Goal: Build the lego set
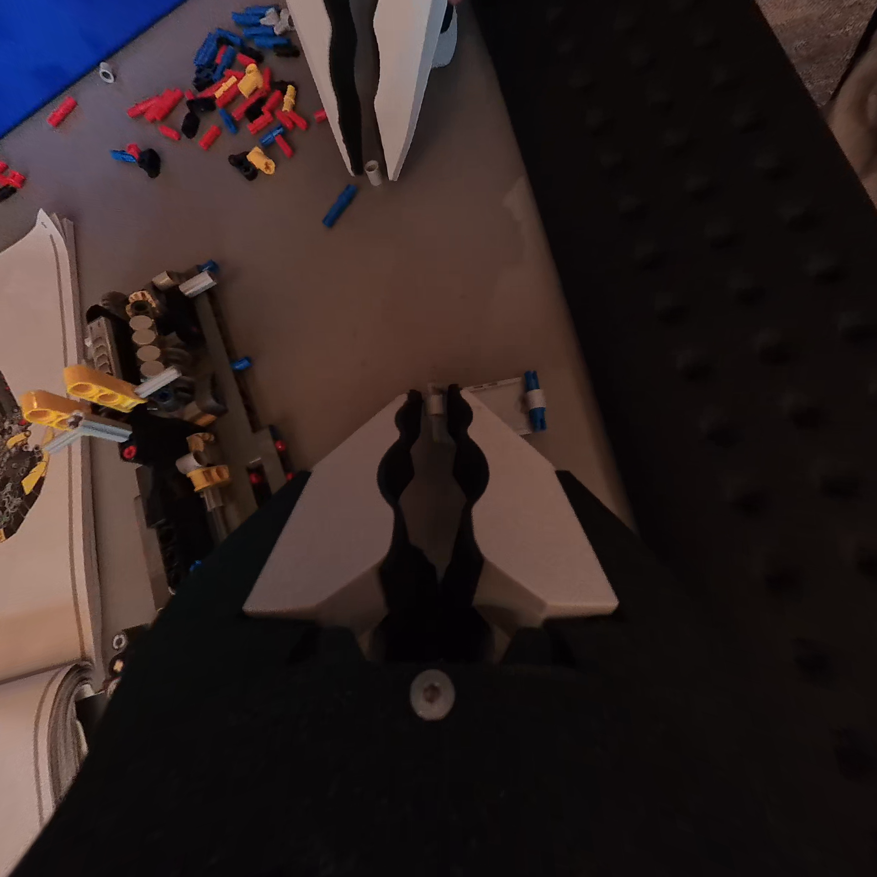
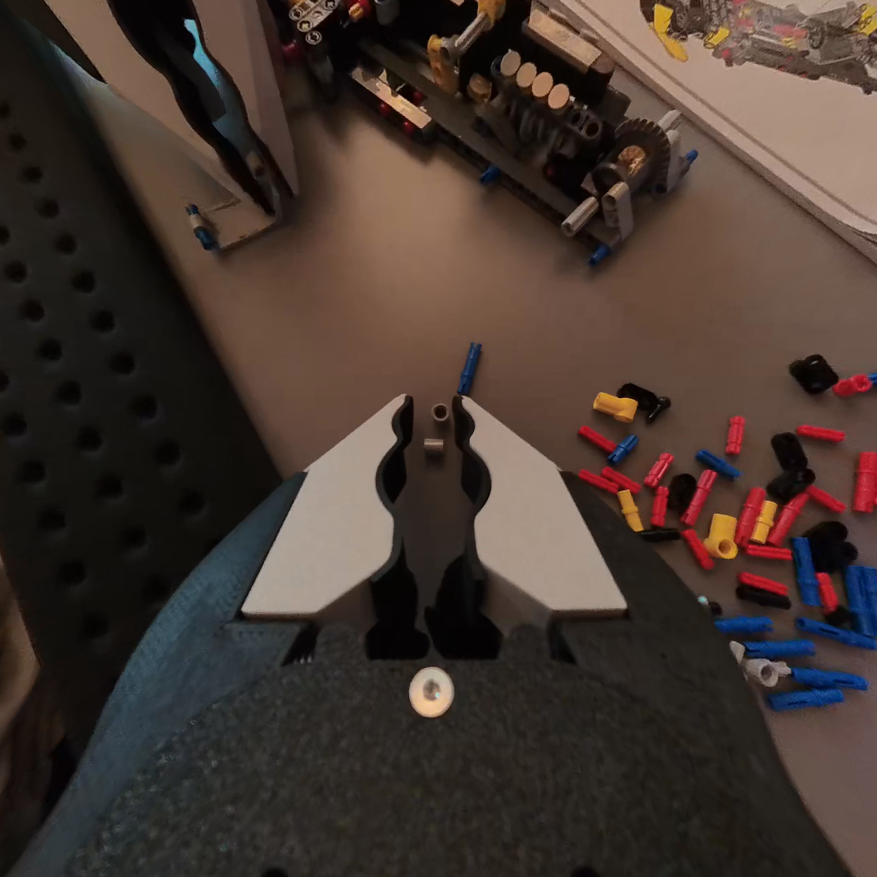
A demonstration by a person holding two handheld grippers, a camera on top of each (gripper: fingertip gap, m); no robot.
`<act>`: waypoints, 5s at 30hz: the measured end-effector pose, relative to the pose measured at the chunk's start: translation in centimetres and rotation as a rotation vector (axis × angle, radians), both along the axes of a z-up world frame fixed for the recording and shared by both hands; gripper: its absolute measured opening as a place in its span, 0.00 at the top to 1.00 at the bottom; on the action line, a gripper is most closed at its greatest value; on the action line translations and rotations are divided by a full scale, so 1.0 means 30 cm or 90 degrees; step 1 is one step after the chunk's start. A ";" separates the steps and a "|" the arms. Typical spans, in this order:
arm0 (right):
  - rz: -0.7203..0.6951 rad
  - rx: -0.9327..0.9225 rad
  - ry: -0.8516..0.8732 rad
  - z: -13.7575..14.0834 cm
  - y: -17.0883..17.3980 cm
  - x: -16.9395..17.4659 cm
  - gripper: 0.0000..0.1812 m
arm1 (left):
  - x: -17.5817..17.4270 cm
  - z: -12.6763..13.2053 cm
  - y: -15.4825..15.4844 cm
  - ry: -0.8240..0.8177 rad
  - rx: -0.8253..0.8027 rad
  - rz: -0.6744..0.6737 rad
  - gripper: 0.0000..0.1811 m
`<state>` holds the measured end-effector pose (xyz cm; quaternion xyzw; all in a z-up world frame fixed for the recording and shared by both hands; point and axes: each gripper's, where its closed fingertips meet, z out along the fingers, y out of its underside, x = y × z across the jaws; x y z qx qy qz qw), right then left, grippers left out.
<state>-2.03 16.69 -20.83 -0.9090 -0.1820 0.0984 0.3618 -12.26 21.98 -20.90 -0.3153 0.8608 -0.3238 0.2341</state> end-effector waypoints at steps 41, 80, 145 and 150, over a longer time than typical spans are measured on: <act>-0.006 0.196 0.764 0.400 0.275 -0.296 0.97 | 0.075 0.395 0.069 -0.451 0.126 0.158 0.95; 0.313 0.065 -0.027 -0.010 0.139 -0.462 0.96 | -0.175 0.036 0.001 -0.034 -0.079 0.058 0.97; 0.352 0.224 -0.359 -0.002 0.206 -0.457 0.96 | -0.134 -0.008 0.029 -0.113 0.208 0.002 0.97; 0.375 0.237 -0.358 -0.002 0.206 -0.465 0.96 | -0.142 -0.010 0.029 -0.099 0.176 -0.012 0.97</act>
